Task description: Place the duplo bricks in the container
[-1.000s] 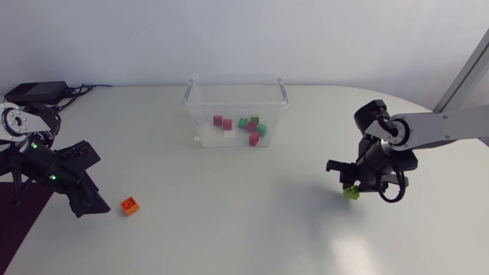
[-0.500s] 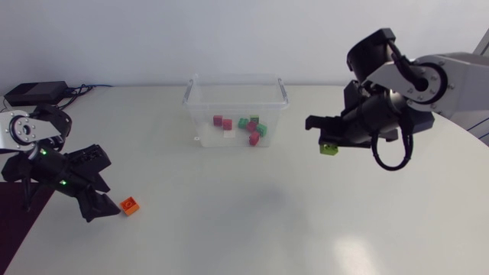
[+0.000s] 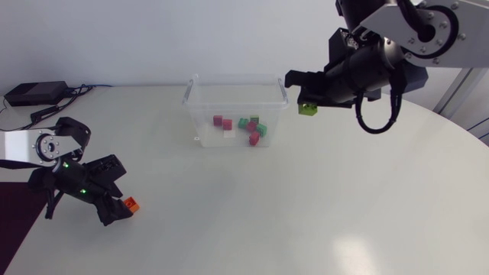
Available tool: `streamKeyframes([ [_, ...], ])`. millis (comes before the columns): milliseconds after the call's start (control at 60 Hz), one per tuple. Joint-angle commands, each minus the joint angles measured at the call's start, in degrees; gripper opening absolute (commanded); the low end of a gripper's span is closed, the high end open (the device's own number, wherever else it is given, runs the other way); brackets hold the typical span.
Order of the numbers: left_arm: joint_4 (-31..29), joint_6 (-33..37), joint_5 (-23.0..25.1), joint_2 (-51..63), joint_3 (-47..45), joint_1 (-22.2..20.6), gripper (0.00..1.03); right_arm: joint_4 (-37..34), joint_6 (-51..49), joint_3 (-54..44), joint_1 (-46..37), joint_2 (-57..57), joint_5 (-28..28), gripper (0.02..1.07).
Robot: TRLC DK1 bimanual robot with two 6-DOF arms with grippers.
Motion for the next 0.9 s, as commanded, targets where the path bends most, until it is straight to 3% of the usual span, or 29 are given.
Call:
streamKeyframes([
  [0,1.1,-1.32,-0.04,1.94,-2.15,-0.54,0.63,1.8,-0.83,1.58,0.54,1.99,0.79,0.2],
  [33,1.54,-1.76,0.05,2.03,-2.24,-0.54,0.56,2.42,-1.01,2.02,0.71,2.43,1.05,0.2],
  [133,1.89,-2.2,0.05,2.29,-2.68,-1.33,0.5,4.97,-1.53,3.25,0.8,4.45,1.66,0.2],
  [217,1.54,-2.99,4.1,2.47,-1.89,-1.16,0.29,8.13,-2.41,3.25,0.71,6.04,1.66,0.2],
  [400,-1.28,-3.7,5.85,-0.96,-0.84,-1.69,0.28,15.95,-5.31,3.51,1.07,9.11,1.58,0.2],
  [883,-8.75,-12.49,12.09,-15.38,9.54,-4.85,0.28,25.27,-10.06,8.43,3.18,18.6,4.04,0.21],
])
